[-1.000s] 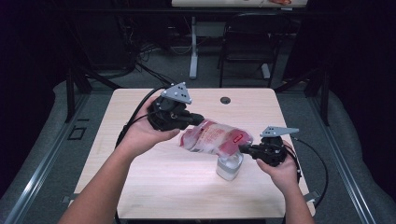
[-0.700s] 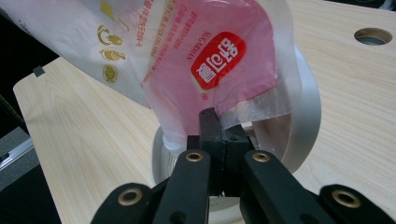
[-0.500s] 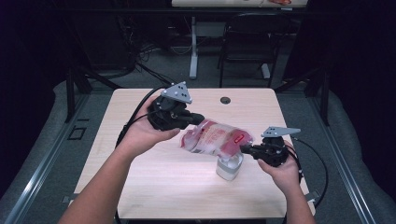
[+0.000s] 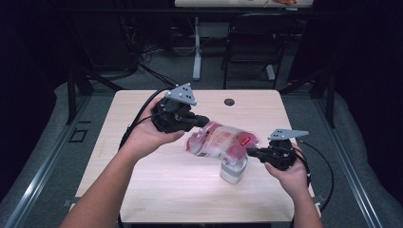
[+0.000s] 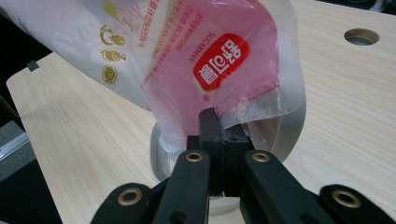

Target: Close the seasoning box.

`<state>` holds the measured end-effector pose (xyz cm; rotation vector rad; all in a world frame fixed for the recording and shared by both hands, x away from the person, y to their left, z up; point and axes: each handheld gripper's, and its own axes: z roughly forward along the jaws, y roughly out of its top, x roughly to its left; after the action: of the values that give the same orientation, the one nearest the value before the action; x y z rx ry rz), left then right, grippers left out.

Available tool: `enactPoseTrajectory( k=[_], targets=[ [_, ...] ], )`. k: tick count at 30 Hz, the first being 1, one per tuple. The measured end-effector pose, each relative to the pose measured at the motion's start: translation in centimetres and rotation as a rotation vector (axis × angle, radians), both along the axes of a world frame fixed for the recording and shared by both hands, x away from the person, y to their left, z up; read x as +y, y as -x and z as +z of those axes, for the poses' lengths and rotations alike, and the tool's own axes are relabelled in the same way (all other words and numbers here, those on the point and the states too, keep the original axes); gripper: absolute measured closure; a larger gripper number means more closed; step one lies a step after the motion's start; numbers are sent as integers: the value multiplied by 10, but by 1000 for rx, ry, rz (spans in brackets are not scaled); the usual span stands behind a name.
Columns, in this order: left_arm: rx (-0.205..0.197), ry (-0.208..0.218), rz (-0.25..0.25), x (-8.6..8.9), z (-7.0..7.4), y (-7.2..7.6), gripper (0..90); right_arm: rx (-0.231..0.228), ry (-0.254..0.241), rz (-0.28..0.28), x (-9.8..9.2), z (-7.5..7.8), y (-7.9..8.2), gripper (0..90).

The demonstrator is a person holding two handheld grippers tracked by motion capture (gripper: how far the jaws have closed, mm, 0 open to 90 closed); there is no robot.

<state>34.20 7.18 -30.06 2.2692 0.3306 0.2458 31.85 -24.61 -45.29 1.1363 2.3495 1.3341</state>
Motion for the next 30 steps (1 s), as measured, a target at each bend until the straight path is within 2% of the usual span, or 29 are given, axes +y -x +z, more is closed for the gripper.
enactPoseTrajectory(
  k=[11, 30],
  targets=[
    [5, -2, 4, 1, -2, 0, 897, -5, 12, -5, -2, 2, 1, 900],
    [9, 0, 10, 4, -3, -1, 898, -13, 2, -13, -2, 3, 2, 900]
  ],
)
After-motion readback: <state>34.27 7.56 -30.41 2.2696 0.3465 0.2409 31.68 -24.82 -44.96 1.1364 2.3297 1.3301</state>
